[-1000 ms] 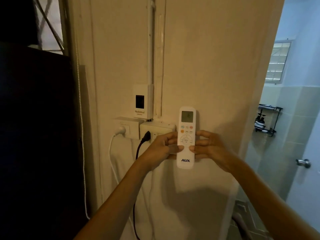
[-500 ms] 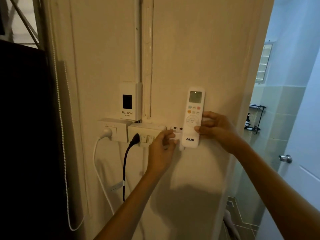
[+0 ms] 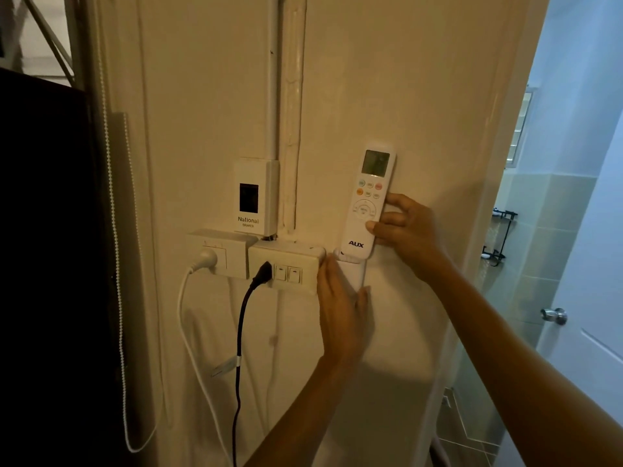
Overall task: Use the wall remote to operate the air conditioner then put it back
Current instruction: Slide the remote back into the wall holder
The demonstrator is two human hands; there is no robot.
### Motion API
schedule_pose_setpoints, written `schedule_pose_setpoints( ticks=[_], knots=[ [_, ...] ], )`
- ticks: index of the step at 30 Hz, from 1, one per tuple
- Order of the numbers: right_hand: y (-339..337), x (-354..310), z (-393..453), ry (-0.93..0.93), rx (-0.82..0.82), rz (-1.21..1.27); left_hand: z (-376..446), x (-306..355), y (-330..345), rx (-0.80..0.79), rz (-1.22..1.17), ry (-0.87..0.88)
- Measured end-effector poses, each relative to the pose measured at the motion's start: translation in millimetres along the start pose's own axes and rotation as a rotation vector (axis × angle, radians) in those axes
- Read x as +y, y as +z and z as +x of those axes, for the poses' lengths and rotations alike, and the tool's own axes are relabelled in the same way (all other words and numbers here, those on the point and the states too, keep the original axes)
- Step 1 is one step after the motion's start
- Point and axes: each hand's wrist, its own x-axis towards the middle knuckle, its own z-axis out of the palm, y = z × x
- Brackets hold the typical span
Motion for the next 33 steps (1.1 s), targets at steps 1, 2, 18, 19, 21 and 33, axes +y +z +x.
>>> schedule_pose_setpoints(
  ticks=[1, 2, 18, 19, 21, 33],
  knots=[
    [0.9, 0.7, -0.3, -0.002, 0.006, -0.007, 0.0, -0.3, 2.0, 0.003, 0.025, 0.005],
    [2.1, 1.5, -0.8, 0.000, 0.010, -0.012, -0.2, -1.0, 3.8, 0.007, 0.040, 0.015],
    [19.4, 13.3, -11.8, -0.058, 0.011, -0.192, -5.2, -13.2, 16.9, 0.024, 0.183, 0.108],
    [19.4, 14.3, -11.8, -0.057, 0.016, -0.195, -5.2, -13.3, 17.5, 0.018, 0.174, 0.113],
    [18.9, 16.4, -12.4, -0.054, 0.029, -0.191, -5.0, -12.4, 17.7, 0.006, 0.137, 0.107],
    [16.8, 24.8, -11.7, -0.016, 0.075, -0.301, -4.3, -14.2, 14.9, -0.031, 0.184, 0.113]
  ],
)
